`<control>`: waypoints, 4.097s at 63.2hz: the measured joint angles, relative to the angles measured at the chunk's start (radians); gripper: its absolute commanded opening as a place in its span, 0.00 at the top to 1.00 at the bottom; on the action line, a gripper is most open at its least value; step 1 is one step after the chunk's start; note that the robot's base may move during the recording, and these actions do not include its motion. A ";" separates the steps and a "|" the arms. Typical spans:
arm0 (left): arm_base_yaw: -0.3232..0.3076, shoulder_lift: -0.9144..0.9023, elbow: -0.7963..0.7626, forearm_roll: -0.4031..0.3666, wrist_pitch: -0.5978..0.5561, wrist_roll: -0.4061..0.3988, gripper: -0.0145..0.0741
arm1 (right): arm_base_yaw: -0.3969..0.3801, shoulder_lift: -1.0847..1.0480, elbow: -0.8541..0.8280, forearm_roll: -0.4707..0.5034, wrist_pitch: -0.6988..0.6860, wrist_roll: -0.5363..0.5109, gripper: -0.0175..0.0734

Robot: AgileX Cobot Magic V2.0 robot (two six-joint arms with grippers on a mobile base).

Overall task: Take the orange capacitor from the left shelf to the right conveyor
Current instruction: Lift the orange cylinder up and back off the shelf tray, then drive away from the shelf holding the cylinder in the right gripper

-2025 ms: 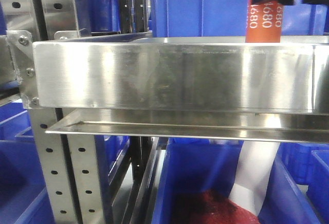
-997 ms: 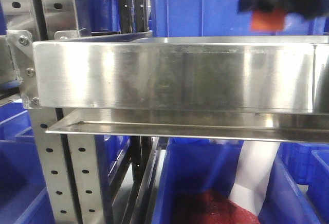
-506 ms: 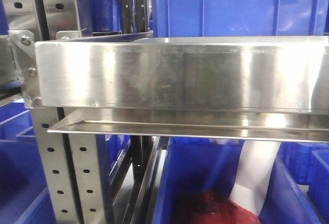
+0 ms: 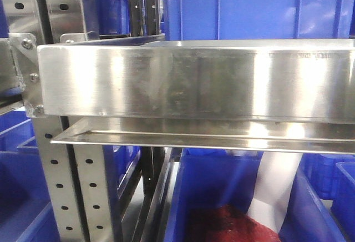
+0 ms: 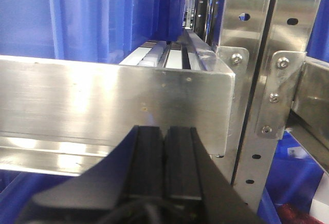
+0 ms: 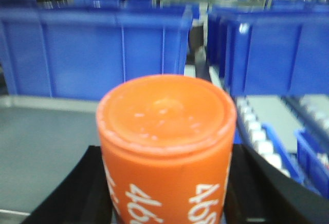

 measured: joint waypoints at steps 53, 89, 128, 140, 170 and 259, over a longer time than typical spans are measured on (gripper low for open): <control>0.000 0.000 0.000 0.000 0.000 0.000 0.98 | -0.001 -0.158 0.000 0.000 0.025 0.001 0.68; 0.000 0.000 0.000 0.000 0.000 0.000 0.98 | -0.001 -0.158 0.011 0.000 0.025 0.001 0.68; 0.000 0.000 0.000 0.000 0.000 0.000 0.98 | -0.001 -0.158 0.015 0.000 0.046 0.001 0.68; 0.000 0.000 0.000 0.000 0.000 0.000 0.98 | -0.001 -0.158 0.015 0.000 0.046 0.001 0.68; 0.000 0.000 0.000 0.000 0.000 0.000 0.98 | -0.001 -0.158 0.015 0.000 0.046 0.001 0.68; 0.026 0.000 0.000 0.000 0.000 0.000 0.98 | -0.001 -0.158 0.015 0.000 0.046 0.001 0.68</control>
